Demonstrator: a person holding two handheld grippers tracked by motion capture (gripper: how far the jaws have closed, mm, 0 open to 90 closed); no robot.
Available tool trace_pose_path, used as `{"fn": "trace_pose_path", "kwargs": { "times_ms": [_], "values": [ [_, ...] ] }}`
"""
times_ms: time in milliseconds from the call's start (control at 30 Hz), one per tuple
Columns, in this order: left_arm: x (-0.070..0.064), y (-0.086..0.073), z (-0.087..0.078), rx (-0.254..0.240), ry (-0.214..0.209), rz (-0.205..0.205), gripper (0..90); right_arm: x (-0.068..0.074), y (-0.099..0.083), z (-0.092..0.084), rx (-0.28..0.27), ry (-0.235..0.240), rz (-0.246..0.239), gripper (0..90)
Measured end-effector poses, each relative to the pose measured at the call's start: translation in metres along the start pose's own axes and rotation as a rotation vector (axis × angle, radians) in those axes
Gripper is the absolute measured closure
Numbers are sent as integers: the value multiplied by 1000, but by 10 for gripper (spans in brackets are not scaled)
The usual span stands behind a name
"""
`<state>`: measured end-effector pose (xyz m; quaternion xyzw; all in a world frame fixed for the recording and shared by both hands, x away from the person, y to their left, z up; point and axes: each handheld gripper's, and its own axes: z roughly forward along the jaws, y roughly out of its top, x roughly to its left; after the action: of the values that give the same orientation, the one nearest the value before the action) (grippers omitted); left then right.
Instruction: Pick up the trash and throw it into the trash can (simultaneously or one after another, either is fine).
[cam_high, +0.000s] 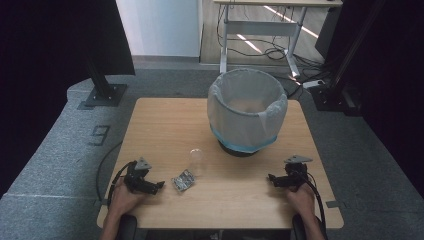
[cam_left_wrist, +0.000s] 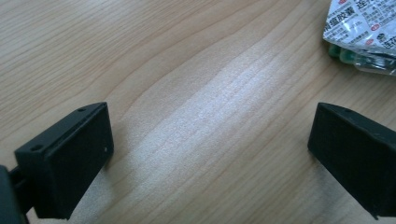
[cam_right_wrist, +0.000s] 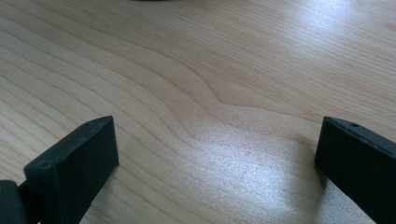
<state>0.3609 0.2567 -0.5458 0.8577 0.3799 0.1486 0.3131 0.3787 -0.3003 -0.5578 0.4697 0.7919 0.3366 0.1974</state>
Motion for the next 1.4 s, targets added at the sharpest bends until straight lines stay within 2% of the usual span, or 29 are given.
{"fn": "trace_pose_path", "kwargs": {
  "times_ms": [67, 633, 900, 1167, 1400],
  "values": [
    [-3, 1, -2, -8, 14, 13, 0, 0, 0, 0, 0, 0, 0, 0],
    [-22, 6, -12, -41, -69, -1, 0, 1, 0, 0, 0, -5, 5, 0],
    [-34, 16, -13, -61, -101, 0, 0, 2, 0, 0, 0, -6, 6, 0],
    [-47, 27, -7, -66, -116, 17, 0, 2, 0, 0, 0, -6, 7, 0],
    [-59, 34, 4, -49, -117, 55, 0, 2, 0, 0, 0, -6, 7, 0]
  ]
}}
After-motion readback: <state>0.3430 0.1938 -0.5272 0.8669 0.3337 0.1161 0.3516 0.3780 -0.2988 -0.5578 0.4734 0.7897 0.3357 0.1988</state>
